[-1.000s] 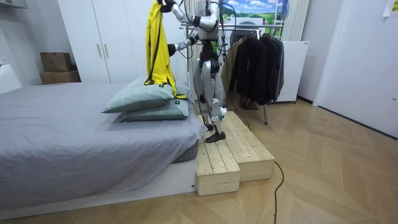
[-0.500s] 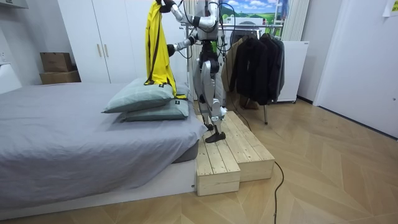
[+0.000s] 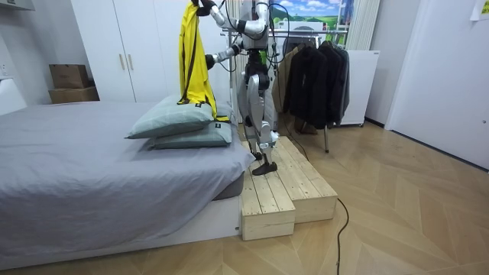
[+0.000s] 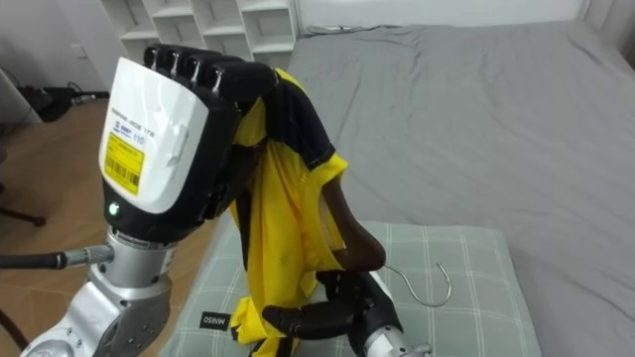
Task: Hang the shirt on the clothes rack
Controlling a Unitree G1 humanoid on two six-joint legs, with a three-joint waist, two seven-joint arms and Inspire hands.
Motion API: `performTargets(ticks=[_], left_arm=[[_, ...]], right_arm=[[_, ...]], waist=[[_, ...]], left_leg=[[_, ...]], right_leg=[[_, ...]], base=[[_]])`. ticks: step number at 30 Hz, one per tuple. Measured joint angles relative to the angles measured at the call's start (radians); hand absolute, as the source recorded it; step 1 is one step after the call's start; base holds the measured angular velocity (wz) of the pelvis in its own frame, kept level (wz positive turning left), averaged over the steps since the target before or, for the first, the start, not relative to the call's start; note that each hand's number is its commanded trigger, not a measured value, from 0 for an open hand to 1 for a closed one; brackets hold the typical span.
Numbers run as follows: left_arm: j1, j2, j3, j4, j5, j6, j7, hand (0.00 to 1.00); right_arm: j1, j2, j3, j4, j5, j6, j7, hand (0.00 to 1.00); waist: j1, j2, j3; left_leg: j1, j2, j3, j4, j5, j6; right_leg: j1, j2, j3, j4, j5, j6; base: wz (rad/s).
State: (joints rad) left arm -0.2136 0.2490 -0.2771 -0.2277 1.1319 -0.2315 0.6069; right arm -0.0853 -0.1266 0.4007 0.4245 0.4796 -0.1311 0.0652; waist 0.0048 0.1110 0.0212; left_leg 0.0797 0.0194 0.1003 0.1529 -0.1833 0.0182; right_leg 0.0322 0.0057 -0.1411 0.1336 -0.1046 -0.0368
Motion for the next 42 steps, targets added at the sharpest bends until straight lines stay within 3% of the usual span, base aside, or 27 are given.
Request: performTargets(ticks=[5,11,21,30,31,32,34,42], left_arm=[[0.0,0.019,0.001,0.002,0.0,0.0,0.0,1.0],[0.0,0.018,0.001,0.008,0.013,-0.001,-0.001,1.0],[0.0,0.015,0.005,0.011,0.019,-0.011,-0.001,1.0],[0.0,0.014,0.014,0.027,0.019,-0.009,0.0,1.0],[0.0,0.014,0.014,0.027,0.019,-0.009,0.0,1.0],[0.0,0.014,0.014,0.027,0.019,-0.009,0.001,1.0],[0.0,0.013,0.014,0.029,0.019,-0.009,0.002,1.0],[0.0,0.008,0.027,0.034,0.019,-0.017,0.037,1.0]], right_arm=[[-0.001,0.0,-0.053,-0.001,-0.028,-0.001,-0.031,0.0],[-0.001,0.002,-0.111,-0.012,-0.035,-0.012,-0.061,0.0],[-0.001,0.003,-0.124,-0.026,-0.034,-0.021,-0.099,0.0],[-0.001,0.017,-0.155,-0.048,-0.002,-0.021,-0.109,0.0],[-0.001,0.018,-0.155,-0.048,0.0,-0.021,-0.11,0.23],[-0.001,0.019,-0.155,-0.048,0.003,-0.021,-0.11,0.77],[-0.001,0.02,-0.155,-0.048,0.006,-0.021,-0.112,1.0],[0.0,0.021,-0.155,-0.089,0.023,-0.021,-0.125,1.0]], waist=[[-0.002,-0.001,-0.0008],[-0.01,-0.002,-0.0017],[-0.03,-0.016,-0.0101],[-0.03,-0.016,-0.0102],[-0.03,-0.016,-0.0102],[-0.03,-0.016,-0.0101],[-0.031,-0.014,-0.0096],[-0.032,-0.011,-0.0088]], left_leg=[[-0.001,-0.007,0.0,0.0,0.0,0.0],[0.003,-0.008,0.0,0.0,0.0,0.0],[0.003,-0.007,0.0,0.006,0.0,0.0],[0.002,-0.007,0.0,0.01,0.0,0.0],[0.002,-0.007,0.0,0.01,0.0,0.0],[0.002,-0.007,0.0,0.01,0.0,0.0],[0.002,-0.007,0.0,0.01,0.0,0.0],[0.003,-0.006,0.0,0.01,0.0,0.0]], right_leg=[[0.0,-0.001,0.001,0.0,-0.001,0.001],[0.0,-0.002,0.001,0.0,-0.001,0.002],[0.002,-0.002,0.001,0.003,-0.001,0.002],[0.004,-0.003,0.0,0.006,-0.001,0.002],[0.004,-0.003,0.0,0.006,-0.001,0.002],[0.004,-0.003,0.0,0.006,-0.001,0.002],[0.004,-0.002,0.001,0.006,-0.001,0.002],[0.004,-0.002,0.001,0.005,-0.001,0.002]], base=[[0.0],[0.0],[0.0],[0.0],[0.0],[0.0],[0.0],[0.0]])
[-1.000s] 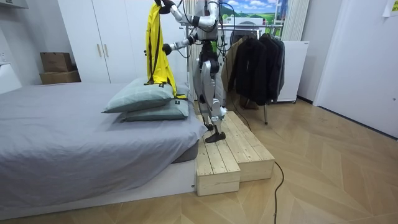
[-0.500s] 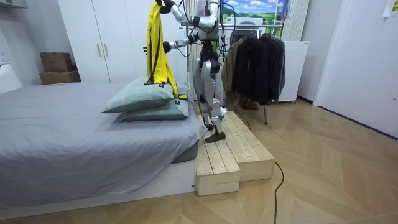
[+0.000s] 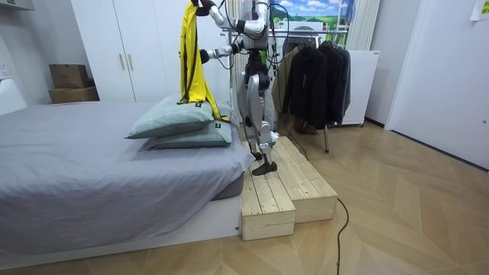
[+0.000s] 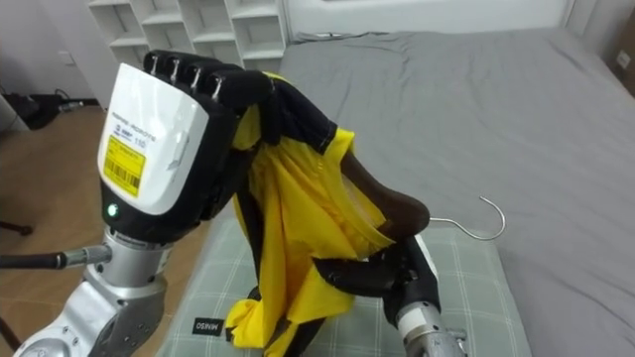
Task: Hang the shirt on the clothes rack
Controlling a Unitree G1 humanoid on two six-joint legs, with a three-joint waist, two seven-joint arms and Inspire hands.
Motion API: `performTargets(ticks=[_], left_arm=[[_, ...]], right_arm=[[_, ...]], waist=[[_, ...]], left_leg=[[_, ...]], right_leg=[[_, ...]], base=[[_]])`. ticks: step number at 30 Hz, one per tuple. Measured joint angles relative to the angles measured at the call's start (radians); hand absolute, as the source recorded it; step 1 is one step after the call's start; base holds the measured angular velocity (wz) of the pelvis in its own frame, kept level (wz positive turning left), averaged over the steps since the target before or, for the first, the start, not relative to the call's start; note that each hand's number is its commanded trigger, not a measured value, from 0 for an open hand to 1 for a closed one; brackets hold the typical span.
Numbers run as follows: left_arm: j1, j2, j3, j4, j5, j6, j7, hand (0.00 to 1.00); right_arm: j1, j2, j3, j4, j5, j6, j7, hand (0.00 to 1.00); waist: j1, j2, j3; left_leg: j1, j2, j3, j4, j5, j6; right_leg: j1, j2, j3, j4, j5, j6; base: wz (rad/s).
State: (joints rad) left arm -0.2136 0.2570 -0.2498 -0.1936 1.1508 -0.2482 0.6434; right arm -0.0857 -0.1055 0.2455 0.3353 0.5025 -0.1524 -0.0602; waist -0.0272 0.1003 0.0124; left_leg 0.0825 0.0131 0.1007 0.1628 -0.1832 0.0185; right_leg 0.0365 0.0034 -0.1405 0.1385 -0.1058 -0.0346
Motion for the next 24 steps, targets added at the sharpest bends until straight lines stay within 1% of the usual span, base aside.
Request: performTargets(ticks=[4,6,8,11,19,22,24], left_arm=[[0.0,-0.002,0.006,0.005,0.0,-0.004,0.024,1.0],[0.0,-0.005,0.013,0.005,-0.001,-0.007,0.032,1.0],[0.0,-0.005,0.015,0.005,0.0,-0.014,0.033,1.0],[0.0,-0.006,0.015,0.005,0.0,-0.024,0.033,1.0],[0.001,-0.006,0.015,0.006,0.0,-0.025,0.031,1.0],[0.0,-0.005,0.018,0.01,-0.002,-0.026,0.03,1.0],[0.0,-0.002,0.021,0.016,-0.002,-0.027,0.03,1.0]], right_arm=[[0.0,0.0,0.0,-0.018,0.003,-0.001,-0.006,1.0],[0.0,0.0,-0.001,-0.034,0.003,-0.001,-0.013,1.0],[0.0,0.0,-0.003,-0.035,0.002,-0.001,-0.013,1.0],[0.0,0.0,-0.005,-0.035,0.001,-0.001,-0.013,1.0],[0.0,-0.001,-0.011,-0.035,0.002,-0.006,-0.015,1.0],[0.0,-0.004,-0.013,-0.035,0.002,-0.01,-0.016,1.0],[0.0,-0.008,-0.015,-0.035,-0.003,-0.01,-0.016,1.0]], waist=[[0.001,0.001,0.0009],[0.001,0.003,0.0045],[0.003,0.003,0.0047],[0.003,0.003,0.0047],[0.004,0.003,0.0047],[0.001,0.001,0.006],[-0.002,-0.003,0.0084]], left_leg=[[-0.001,0.003,0.0,-0.001,0.0,0.0],[-0.002,0.004,0.001,-0.003,0.0,0.0],[-0.001,-0.001,0.001,-0.003,0.0,0.0],[-0.001,-0.001,0.001,-0.002,0.0,0.0],[0.0,-0.002,0.001,-0.002,0.0,0.0],[0.0,-0.002,0.001,-0.002,0.0,0.0],[-0.001,-0.002,0.0,-0.002,0.0,0.0]], right_leg=[[0.0,0.0,0.0,0.0,0.0,0.0],[-0.001,0.0,0.0,0.0,0.0,0.0],[-0.001,0.0,0.0,-0.001,0.0,0.0],[-0.002,0.0,0.0,-0.002,0.0,0.0],[-0.002,0.0,0.0,-0.004,0.0,0.0],[-0.002,0.0,0.001,-0.003,0.0,0.0],[-0.002,-0.001,0.002,-0.004,0.0,0.0]], base=[[0.0],[0.0],[0.0],[0.0],[0.0],[0.0],[0.0]])
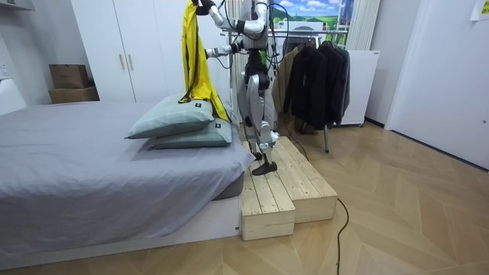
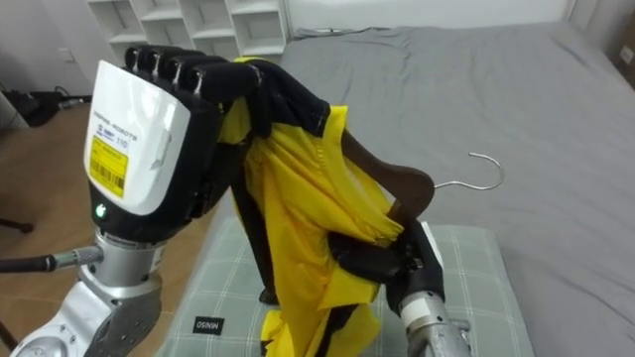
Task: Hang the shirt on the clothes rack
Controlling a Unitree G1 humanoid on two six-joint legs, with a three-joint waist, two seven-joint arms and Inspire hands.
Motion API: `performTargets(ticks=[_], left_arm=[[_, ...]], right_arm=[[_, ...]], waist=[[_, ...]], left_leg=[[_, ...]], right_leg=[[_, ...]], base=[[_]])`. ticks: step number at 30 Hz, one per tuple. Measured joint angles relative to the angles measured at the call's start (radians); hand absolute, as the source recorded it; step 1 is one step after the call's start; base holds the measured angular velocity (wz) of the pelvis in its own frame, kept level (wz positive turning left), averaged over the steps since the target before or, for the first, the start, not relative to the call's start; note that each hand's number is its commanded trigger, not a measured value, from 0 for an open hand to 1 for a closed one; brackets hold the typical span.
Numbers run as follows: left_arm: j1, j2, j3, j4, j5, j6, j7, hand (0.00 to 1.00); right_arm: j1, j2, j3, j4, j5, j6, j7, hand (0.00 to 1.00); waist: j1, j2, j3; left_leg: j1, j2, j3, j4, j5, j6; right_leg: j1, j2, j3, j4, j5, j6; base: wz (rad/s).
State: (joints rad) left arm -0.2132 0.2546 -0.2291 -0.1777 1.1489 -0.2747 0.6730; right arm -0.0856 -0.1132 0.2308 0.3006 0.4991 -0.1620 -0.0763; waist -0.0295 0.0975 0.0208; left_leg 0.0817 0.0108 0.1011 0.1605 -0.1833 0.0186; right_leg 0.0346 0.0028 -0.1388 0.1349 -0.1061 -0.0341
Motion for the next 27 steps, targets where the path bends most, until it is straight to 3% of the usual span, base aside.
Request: performTargets(ticks=[5,9,17,22,27], left_arm=[[0.002,0.008,0.035,0.02,0.001,-0.005,-0.012,1.0],[0.012,0.011,0.056,0.049,0.001,-0.009,-0.012,1.0],[0.045,0.016,0.069,0.065,0.001,-0.002,-0.017,1.0],[0.081,0.035,0.074,0.075,0.0,0.007,-0.032,1.0],[0.126,0.052,0.105,0.081,-0.001,0.016,-0.07,1.0]], right_arm=[[0.032,-0.013,-0.05,-0.044,-0.102,0.0,0.002,1.0],[0.031,-0.019,-0.106,-0.053,-0.196,-0.001,0.005,1.0],[0.039,-0.089,-0.178,-0.086,-0.318,-0.001,0.042,1.0],[0.058,-0.14,-0.22,-0.133,-0.422,0.003,0.067,1.0],[0.077,-0.167,-0.267,-0.204,-0.562,0.004,0.092,1.0]], waist=[[-0.007,-0.018,0.003],[-0.018,-0.04,-0.0066],[-0.026,-0.058,-0.0163],[-0.03,-0.077,-0.0145],[-0.061,-0.115,-0.0157]], left_leg=[[-0.003,0.0,-0.003,0.0,0.0,0.0],[-0.001,-0.001,0.003,0.001,0.0,0.0],[0.004,-0.001,0.005,0.0,0.0,0.0],[0.014,0.001,0.006,0.0,0.0,0.0],[0.014,0.002,0.009,0.0,0.0,0.0]], right_leg=[[-0.003,0.0,-0.001,0.0,-0.001,0.001],[-0.003,0.001,0.0,0.001,-0.001,0.001],[-0.004,-0.001,0.004,0.007,-0.001,0.002],[0.001,0.0,0.003,0.012,-0.001,0.002],[-0.001,0.003,0.011,0.016,-0.002,0.001]], base=[[0.0],[-0.03],[-0.01],[-0.01],[-0.02]])
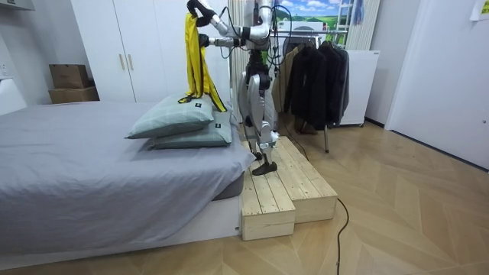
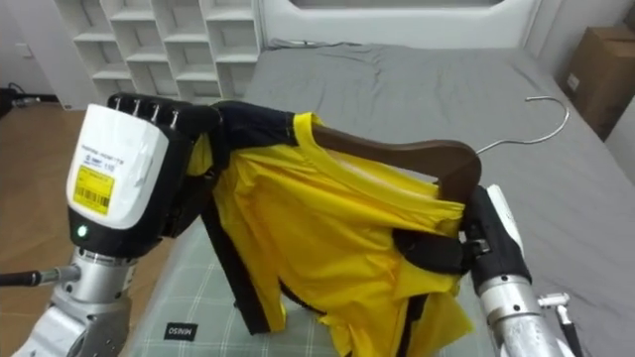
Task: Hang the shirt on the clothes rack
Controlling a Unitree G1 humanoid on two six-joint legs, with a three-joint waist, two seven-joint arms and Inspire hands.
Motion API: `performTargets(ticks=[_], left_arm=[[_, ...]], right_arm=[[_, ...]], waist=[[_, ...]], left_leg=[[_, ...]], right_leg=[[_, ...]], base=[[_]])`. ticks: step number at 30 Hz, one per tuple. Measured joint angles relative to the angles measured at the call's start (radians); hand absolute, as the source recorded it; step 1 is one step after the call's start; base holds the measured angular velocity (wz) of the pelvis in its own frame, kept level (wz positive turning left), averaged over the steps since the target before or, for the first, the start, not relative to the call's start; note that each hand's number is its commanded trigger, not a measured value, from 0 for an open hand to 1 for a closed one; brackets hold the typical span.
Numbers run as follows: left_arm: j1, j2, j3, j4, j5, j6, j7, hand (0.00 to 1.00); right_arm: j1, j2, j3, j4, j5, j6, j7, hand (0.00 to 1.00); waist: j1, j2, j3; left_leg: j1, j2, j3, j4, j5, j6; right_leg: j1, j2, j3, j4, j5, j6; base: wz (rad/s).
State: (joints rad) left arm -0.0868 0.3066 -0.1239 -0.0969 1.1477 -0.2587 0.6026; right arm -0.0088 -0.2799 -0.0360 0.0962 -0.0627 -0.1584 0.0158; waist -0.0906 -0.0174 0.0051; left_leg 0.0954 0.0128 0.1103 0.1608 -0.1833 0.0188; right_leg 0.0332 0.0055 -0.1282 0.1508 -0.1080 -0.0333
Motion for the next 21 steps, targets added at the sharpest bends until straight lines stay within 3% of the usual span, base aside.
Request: performTargets(ticks=[2,3,4,10,13,15,18,21], left_arm=[[0.0,0.006,0.001,0.0,0.0,-0.001,-0.02,0.95],[0.0,0.007,0.003,0.0,-0.001,-0.001,-0.031,0.22],[0.0,0.006,0.003,0.0,-0.005,-0.001,-0.034,0.0],[0.011,0.011,0.004,0.007,-0.011,0.029,-0.076,0.0],[0.05,0.014,0.004,0.021,-0.021,0.034,-0.087,0.0],[0.077,0.015,0.004,0.022,-0.034,0.034,-0.104,0.0],[0.089,0.015,0.004,0.026,-0.051,0.038,-0.129,0.0],[0.089,0.015,0.004,0.03,-0.055,0.05,-0.144,0.0]], right_arm=[[0.0,-0.011,-0.011,-0.001,-0.015,0.0,0.013,1.0],[0.0,-0.012,-0.023,-0.006,-0.033,0.0,0.023,1.0],[0.0,-0.012,-0.029,-0.011,-0.042,0.001,0.026,1.0],[0.002,-0.04,-0.047,-0.074,-0.123,0.015,0.046,1.0],[0.001,-0.079,-0.047,-0.096,-0.187,0.028,0.076,1.0],[0.001,-0.113,-0.047,-0.103,-0.265,0.03,0.11,1.0],[0.001,-0.117,-0.048,-0.12,-0.311,0.03,0.129,1.0],[0.001,-0.12,-0.048,-0.142,-0.342,0.03,0.142,1.0]], waist=[[-0.004,-0.011,-0.0036],[-0.004,-0.015,-0.0051],[-0.005,-0.016,-0.0051],[-0.011,-0.028,-0.0051],[-0.01,-0.033,-0.0037],[-0.011,-0.047,-0.0019],[-0.012,-0.065,-0.0012],[-0.013,-0.069,-0.0009]], left_leg=[[0.0,0.0,0.001,0.0,0.0,0.0],[0.002,-0.001,0.001,0.0,0.0,0.0],[0.002,-0.001,0.002,0.0,0.0,0.0],[0.004,0.002,0.003,-0.001,0.0,0.0],[0.012,0.009,0.019,-0.002,0.0,0.0],[0.016,0.01,0.025,-0.007,0.0,0.0],[0.018,0.01,0.027,-0.01,0.0,0.0],[0.018,0.011,0.027,-0.013,0.0,0.0]], right_leg=[[0.0,0.001,0.003,0.001,0.0,0.0],[0.0,0.002,0.005,0.001,0.001,0.0],[0.0,0.003,0.006,0.001,0.001,0.0],[-0.001,0.003,0.014,0.0,0.002,-0.001],[0.0,0.003,0.023,0.004,0.002,-0.001],[0.0,0.006,0.029,0.005,0.001,-0.002],[0.0,0.01,0.034,0.003,0.002,-0.002],[0.0,0.012,0.034,0.002,0.002,-0.003]], base=[[0.0],[-0.04],[-0.04],[-0.05],[-0.11],[-0.08],[-0.01],[0.0]])
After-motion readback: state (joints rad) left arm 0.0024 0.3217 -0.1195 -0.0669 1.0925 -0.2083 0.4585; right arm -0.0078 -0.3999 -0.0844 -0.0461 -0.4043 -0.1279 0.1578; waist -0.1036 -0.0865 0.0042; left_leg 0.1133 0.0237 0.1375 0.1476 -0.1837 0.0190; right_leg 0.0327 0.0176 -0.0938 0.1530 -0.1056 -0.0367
